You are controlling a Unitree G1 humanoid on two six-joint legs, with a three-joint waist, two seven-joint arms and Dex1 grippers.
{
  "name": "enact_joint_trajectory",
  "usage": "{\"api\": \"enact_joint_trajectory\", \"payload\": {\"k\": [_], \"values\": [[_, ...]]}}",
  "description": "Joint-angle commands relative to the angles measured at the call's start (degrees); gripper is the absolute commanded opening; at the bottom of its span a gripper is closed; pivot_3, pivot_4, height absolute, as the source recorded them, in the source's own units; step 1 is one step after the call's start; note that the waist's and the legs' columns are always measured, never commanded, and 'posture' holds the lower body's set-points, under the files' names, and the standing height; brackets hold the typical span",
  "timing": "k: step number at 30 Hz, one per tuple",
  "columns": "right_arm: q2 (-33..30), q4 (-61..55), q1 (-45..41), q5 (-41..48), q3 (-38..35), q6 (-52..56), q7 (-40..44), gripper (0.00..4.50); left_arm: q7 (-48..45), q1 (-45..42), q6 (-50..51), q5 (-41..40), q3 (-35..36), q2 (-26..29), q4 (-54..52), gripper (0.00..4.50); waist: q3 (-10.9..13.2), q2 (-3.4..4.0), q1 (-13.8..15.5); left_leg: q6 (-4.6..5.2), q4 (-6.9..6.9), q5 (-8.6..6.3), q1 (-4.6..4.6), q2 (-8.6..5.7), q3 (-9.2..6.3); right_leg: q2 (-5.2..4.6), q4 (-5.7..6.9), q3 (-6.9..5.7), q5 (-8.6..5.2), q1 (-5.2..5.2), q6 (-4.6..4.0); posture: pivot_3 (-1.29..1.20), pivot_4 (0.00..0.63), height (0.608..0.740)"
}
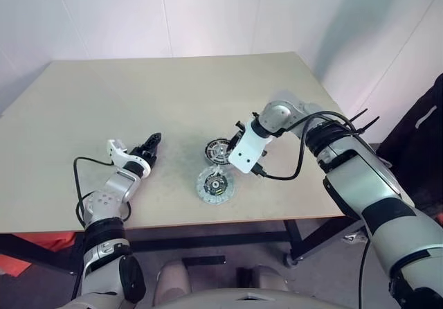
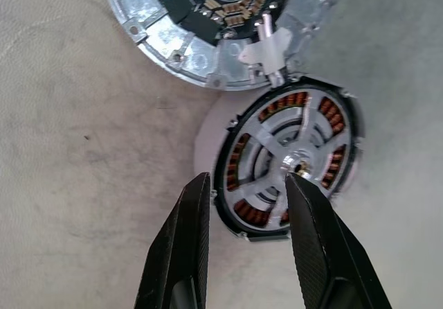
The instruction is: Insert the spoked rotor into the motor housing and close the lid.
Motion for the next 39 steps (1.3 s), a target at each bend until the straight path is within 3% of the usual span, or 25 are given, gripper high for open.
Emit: {"api": "enact_joint_trajectory", "payload": {"k": [1,15,17,22,31,33,36,39], "values": [[-0.4,-0.6,-0.2,0.2,0.2,-0.3,-0.4,1.88,1.7,1.4,0.6,0.4,-0.2,-0.5,0.9,3.03,0.0,0.00,-0.1,0.00,0.00,0.00,-0.02,0.00,0.00,0.00,-0.02,0.00,0.00,-0.01,0.00,0.00,0.000,0.740],[1.7,3.8,1.3,-1.9,1.2,3.3,-3.6,1.88,1.7,0.5,0.1,0.8,-0.6,-0.3,2.0,3.03,0.0,-0.01,-0.6,0.00,-0.05,-0.01,0.14,0.00,0.00,0.01,0.00,0.00,-0.14,0.05,0.24,0.00,0.000,0.740],[2.0,4.9,1.1,-2.7,1.5,3.5,-4.8,1.51,1.7,0.3,-0.1,0.9,-0.7,-0.3,2.3,3.03,0.0,-0.02,-0.6,0.00,-0.05,-0.01,0.24,0.00,0.00,0.01,0.00,0.01,-0.22,0.12,0.37,0.00,0.000,0.740],[2.1,5.6,0.8,-1.7,0.6,3.6,-5.2,0.06,1.7,0.3,-0.3,1.1,-0.6,-0.3,2.4,3.03,-0.1,-0.11,-0.7,0.00,-0.06,-0.01,0.35,0.00,0.00,0.01,-0.01,0.02,-0.24,0.18,0.41,0.00,0.000,0.740],[2.4,3.8,1.9,3.7,-3.6,9.1,-1.8,0.02,1.5,0.5,-0.5,1.4,-0.9,-0.9,2.3,3.03,-0.1,-0.10,-0.6,0.00,-0.07,-0.01,0.32,-0.02,0.00,0.02,-0.02,0.05,-0.24,0.14,0.41,0.00,0.000,0.740],[3.8,1.7,2.8,8.4,-7.4,18.2,1.6,0.02,1.5,0.7,-0.6,1.5,-1.0,-1.1,2.2,3.03,-0.1,-0.10,-0.6,0.00,-0.07,-0.01,0.31,-0.01,0.00,0.02,-0.01,0.05,-0.23,0.13,0.41,0.00,0.000,0.740],[6.6,-6.0,4.0,17.5,-14.2,43.9,9.4,0.02,1.4,1.3,-0.7,1.6,-1.0,-1.3,1.9,3.03,0.0,-0.02,-0.5,0.00,-0.12,-0.01,0.25,0.00,-0.01,0.04,0.01,0.04,-0.12,0.09,0.20,0.00,0.000,0.740],[7.3,-15.1,4.0,21.4,-17.6,67.0,11.8,0.02,1.6,2.1,-0.5,1.5,-0.8,-1.5,1.4,3.03,0.1,0.11,-0.2,0.00,-0.15,0.00,0.15,0.00,-0.03,0.04,0.02,0.04,-0.01,0.02,0.02,0.00,0.000,0.740]]}}
